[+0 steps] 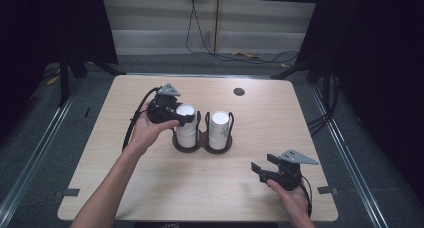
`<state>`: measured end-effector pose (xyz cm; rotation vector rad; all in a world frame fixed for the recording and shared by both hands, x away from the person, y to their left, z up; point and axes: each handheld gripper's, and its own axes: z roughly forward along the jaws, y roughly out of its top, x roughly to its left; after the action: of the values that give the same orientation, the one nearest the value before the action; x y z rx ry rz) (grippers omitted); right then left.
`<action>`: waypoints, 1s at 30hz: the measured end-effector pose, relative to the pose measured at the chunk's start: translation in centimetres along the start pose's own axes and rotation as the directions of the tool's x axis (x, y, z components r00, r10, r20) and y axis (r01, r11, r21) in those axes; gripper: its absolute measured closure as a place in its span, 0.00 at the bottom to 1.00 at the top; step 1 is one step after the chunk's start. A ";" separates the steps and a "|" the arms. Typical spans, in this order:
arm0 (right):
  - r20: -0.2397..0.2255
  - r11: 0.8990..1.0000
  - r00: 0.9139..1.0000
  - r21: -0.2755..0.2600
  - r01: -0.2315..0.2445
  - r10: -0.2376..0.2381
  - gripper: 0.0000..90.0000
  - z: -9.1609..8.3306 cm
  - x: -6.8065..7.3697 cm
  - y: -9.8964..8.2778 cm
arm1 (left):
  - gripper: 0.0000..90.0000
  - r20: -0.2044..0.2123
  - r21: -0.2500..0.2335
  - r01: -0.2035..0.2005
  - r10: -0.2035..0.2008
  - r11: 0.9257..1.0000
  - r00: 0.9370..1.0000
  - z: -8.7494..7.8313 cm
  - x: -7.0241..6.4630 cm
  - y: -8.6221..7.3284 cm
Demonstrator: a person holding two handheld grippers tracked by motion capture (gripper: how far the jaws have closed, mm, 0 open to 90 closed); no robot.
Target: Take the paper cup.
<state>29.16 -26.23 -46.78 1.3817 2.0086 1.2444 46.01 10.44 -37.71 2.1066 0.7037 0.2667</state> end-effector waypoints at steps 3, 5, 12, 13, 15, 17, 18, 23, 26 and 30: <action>-0.001 1.000 1.000 -0.001 0.000 0.000 0.30 0.0 0.0 0.0 | 0.39 0.003 -0.007 0.000 0.000 1.000 1.000 -0.1 0.0 0.0; -0.001 1.000 1.000 -0.002 -0.001 0.001 0.30 0.0 0.0 0.0 | 0.39 0.002 -0.011 -0.001 0.001 1.000 1.000 -0.2 0.1 0.0; -0.002 1.000 1.000 0.001 0.007 -0.007 0.30 0.0 0.0 0.0 | 0.39 -0.007 -0.031 0.000 0.000 1.000 1.000 -0.6 0.1 0.2; -0.002 1.000 1.000 0.001 0.007 -0.007 0.30 0.0 0.0 0.0 | 0.39 -0.007 -0.031 0.000 0.000 1.000 1.000 -0.6 0.1 0.2; -0.002 1.000 1.000 0.001 0.006 -0.006 0.30 0.0 0.0 0.0 | 0.39 -0.007 -0.037 -0.005 0.004 0.999 1.000 -0.8 0.0 0.4; -0.001 1.000 1.000 0.000 0.008 -0.008 0.30 0.0 0.0 0.0 | 0.39 -0.010 -0.045 -0.007 0.007 0.999 1.000 -1.0 0.0 0.6; -0.002 1.000 1.000 0.001 0.008 -0.008 0.30 0.1 0.0 0.0 | 0.39 -0.010 -0.046 -0.009 0.009 0.999 1.000 -1.1 -0.1 0.7; -0.002 1.000 1.000 0.000 0.007 -0.007 0.30 0.0 0.0 0.0 | 0.39 -0.026 -0.068 -0.012 0.011 0.998 1.000 -1.4 -0.2 1.0; -0.004 1.000 1.000 0.001 0.005 -0.005 0.30 0.0 0.0 0.0 | 0.39 -0.016 -0.081 -0.002 0.001 0.997 1.000 -1.5 -0.2 1.0; -0.005 1.000 1.000 -0.002 0.002 -0.002 0.30 0.0 0.0 0.0 | 0.39 -0.012 -0.084 -0.008 0.007 0.996 1.000 -1.5 -0.3 1.1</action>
<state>29.15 -26.18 -46.77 1.3772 2.0103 1.2500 45.58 10.81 -35.94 2.0294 0.6805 0.3077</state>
